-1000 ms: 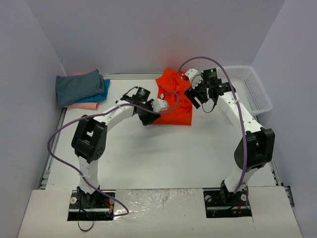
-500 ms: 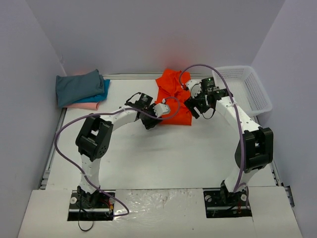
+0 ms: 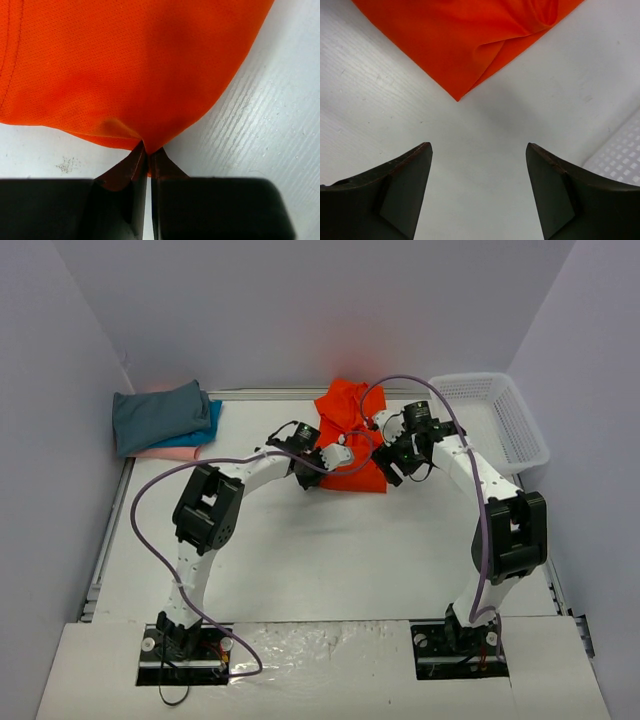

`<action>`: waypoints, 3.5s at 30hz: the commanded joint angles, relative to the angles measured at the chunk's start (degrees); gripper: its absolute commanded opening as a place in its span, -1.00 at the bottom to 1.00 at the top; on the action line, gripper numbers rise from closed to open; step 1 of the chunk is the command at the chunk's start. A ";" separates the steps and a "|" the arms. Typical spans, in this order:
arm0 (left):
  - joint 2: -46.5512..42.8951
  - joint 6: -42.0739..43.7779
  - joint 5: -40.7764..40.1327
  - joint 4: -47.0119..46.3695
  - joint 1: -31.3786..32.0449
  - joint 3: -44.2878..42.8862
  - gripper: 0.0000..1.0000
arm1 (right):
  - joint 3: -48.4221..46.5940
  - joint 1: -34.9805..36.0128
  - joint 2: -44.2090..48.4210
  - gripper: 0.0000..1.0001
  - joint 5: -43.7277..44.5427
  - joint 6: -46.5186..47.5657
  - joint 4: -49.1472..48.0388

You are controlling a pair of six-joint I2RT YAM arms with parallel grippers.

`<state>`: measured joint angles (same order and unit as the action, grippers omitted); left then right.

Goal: Fold and stack the t-shirts
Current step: Grab one side of the 2/3 rectangular tshirt with both arms, then fold the long partially folded tshirt into a neat square

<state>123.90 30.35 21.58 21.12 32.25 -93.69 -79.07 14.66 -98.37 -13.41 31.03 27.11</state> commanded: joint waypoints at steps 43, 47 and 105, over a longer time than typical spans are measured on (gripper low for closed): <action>0.56 -4.77 12.34 13.50 -0.78 -5.10 -0.95 | -0.21 6.09 -19.41 -1.00 -9.44 8.44 2.33; -0.40 -3.55 12.87 18.59 -0.96 -7.91 -0.95 | 0.14 6.44 -16.08 -1.00 -9.00 7.91 5.13; 5.92 20.98 33.07 73.96 -11.68 -34.78 -0.52 | -25.43 3.54 -18.98 0.71 -14.36 12.58 20.18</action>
<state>131.61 43.99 50.09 74.85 19.55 -121.43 -101.60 18.39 -119.04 -29.39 47.31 47.42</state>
